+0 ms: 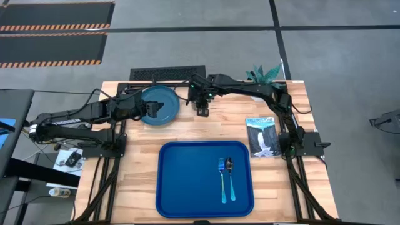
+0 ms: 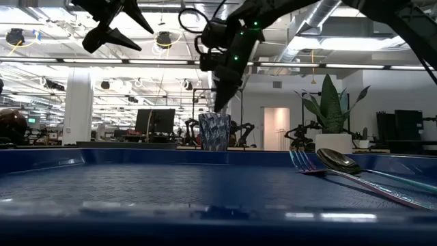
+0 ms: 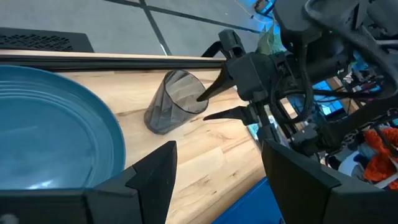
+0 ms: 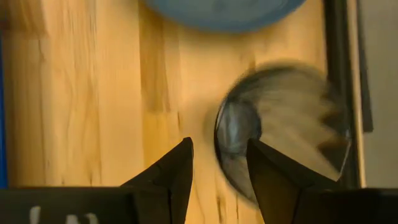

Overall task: Pick and place plate/cup/fork/spoon on tray
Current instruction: Put the blue cup to the top left of the blue tray

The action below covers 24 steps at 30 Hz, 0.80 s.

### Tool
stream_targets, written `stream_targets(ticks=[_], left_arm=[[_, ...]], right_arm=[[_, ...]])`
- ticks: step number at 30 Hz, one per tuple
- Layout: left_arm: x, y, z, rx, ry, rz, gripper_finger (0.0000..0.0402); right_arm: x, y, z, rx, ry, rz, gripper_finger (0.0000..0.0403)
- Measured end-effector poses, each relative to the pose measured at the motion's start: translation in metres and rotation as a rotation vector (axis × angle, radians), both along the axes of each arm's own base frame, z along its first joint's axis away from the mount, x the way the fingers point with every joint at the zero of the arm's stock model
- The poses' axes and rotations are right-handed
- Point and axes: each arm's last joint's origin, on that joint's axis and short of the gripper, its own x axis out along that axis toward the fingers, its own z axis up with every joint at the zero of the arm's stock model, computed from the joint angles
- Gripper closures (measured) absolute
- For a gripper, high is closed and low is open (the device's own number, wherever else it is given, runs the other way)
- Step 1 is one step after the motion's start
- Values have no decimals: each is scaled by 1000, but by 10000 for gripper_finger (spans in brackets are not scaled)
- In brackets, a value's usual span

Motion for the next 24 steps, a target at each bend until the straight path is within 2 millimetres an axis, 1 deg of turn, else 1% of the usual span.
stream_targets(ticks=[2, 6, 9, 11, 14, 17, 18, 21, 24], left_arm=[[0, 0, 0, 1, 5, 5, 179], [-1, 0, -2, -3, 20, 26, 179], [-2, 0, -2, -14, 18, 35, 179], [-2, 0, -3, -16, 20, 36, 179], [-2, 0, -3, -16, 25, 40, 179], [-4, 1, -5, -5, 52, 64, 179], [-5, 1, -6, -1, 70, 80, 179], [-9, 2, -10, -22, 100, 127, 179], [-15, 5, -11, -41, 122, 149, 179]], right_arm=[[5, -1, -5, 8, -15, 16, 236], [9, -3, -28, 23, 49, 30, 239], [11, -5, -34, 27, 60, 29, 248], [10, -5, -33, 27, 60, 28, 266], [10, -5, -33, 26, 61, 28, 316], [8, -4, -30, 26, 71, 29, 378], [8, -3, -28, 15, 66, 27, 386], [7, 1, -17, -45, 83, 30, 382], [11, 10, 7, -92, 52, 73, 389]])
